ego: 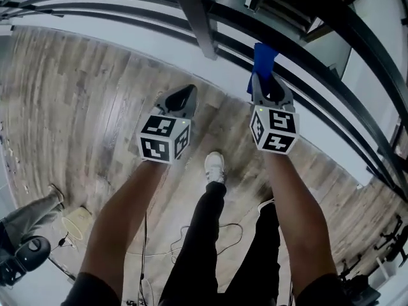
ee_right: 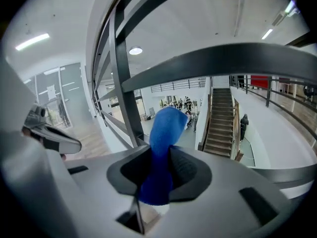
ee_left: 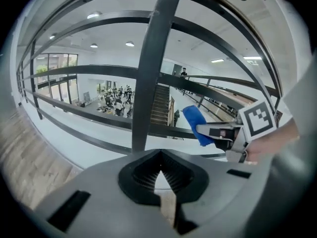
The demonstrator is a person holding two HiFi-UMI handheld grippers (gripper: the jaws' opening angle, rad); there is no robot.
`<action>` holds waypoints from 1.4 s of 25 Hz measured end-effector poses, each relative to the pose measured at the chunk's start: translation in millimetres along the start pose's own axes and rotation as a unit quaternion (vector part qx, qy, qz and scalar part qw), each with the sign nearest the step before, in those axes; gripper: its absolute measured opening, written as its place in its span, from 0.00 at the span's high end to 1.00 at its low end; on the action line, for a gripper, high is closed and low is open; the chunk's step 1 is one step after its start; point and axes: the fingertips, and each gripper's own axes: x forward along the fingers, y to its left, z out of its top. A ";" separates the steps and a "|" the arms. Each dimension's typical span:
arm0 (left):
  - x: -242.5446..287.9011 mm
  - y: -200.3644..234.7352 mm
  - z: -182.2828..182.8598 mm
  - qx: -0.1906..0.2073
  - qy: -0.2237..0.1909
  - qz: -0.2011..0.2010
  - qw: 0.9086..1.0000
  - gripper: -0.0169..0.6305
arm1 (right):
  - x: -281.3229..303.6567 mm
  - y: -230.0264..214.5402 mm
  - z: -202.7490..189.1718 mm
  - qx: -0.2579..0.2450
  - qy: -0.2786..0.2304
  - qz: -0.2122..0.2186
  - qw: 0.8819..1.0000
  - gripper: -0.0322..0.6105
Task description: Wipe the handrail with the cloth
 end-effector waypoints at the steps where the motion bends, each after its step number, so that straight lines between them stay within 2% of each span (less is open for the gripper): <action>1: -0.7 12.2 3.2 0.004 -0.003 0.003 1.000 0.97 | 14.9 7.2 4.0 0.003 0.001 -0.001 1.000 0.79; 5: -0.5 53.7 12.2 0.022 -0.011 0.011 1.000 0.97 | 71.6 30.4 20.0 -0.004 0.012 -0.013 1.000 0.79; 9: -6.9 79.1 12.4 0.017 -0.018 0.018 1.000 0.97 | 112.0 57.5 28.0 -0.011 0.031 -0.016 0.999 0.79; 14: -26.4 89.5 -3.6 0.015 -0.019 0.020 1.000 0.97 | 133.3 71.6 19.4 0.003 0.059 -0.047 0.997 0.79; 18: -33.8 94.1 -20.5 0.013 -0.010 0.028 0.999 0.97 | 136.8 72.3 20.7 -0.026 0.062 -0.055 0.996 0.79; 25: -26.5 66.9 -35.2 -0.007 0.011 0.013 1.000 0.97 | 113.4 36.7 10.9 -0.010 0.071 -0.084 0.994 0.79; 35: -8.1 -13.6 -15.4 0.034 0.008 -0.031 0.999 0.97 | 44.7 -44.7 -15.1 0.002 0.070 -0.135 0.988 0.79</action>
